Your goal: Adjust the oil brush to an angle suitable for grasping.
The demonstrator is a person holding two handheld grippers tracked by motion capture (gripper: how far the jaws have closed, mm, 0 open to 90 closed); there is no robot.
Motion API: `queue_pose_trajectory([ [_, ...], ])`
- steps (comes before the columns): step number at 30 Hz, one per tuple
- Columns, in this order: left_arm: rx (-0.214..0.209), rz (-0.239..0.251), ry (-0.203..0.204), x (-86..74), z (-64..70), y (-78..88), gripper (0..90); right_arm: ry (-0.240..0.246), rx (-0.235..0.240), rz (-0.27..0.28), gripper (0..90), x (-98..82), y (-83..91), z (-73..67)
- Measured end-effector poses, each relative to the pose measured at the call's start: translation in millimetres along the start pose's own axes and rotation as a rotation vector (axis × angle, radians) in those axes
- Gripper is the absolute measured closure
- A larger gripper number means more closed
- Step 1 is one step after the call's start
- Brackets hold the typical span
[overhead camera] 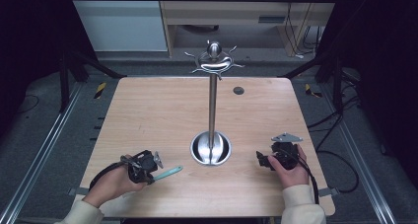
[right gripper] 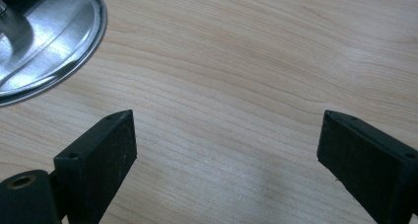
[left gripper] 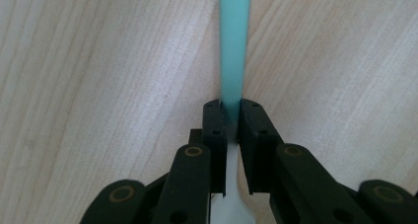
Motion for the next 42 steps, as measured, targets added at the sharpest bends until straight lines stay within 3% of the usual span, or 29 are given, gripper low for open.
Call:
queue_pose_trajectory([
  [8,0.018,0.067,0.026,-7.4,-0.9,11.7,81.6,-0.001,-0.002,-0.001,8.6,0.0,-0.3,-0.1],
  [15,0.1,0.216,0.112,-11.0,-8.4,30.8,81.7,0.0,-0.005,-0.001,8.3,0.2,-0.5,0.2],
  [18,0.117,0.287,0.158,-11.7,-10.3,38.3,81.7,0.0,0.0,-0.003,8.4,0.2,-0.3,-1.2],
  [26,0.154,0.457,0.221,-10.9,-12.5,64.1,81.8,0.004,-0.002,0.002,8.4,1.0,-1.0,-0.4],
  [34,0.166,0.546,0.284,-14.2,-13.9,77.0,81.8,0.007,-0.002,0.007,8.2,2.2,-0.5,-2.0],
  [39,0.184,0.606,0.292,-13.8,-12.1,83.5,81.8,0.006,-0.007,0.008,8.2,2.8,-1.1,-3.4],
  [42,0.191,0.609,0.297,-13.0,-11.8,83.2,81.8,0.007,-0.01,0.001,8.2,1.7,-1.0,-4.1],
])
Point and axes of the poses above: each handheld gripper's, and its own axes: y roughly backward along the jaws, x roughly out of its top, z roughly to its right, the point moved 4 cm from there along -y, roughly forward along the jaws, and after that the axes turned 3 degrees about y, right-handed, at the moved point
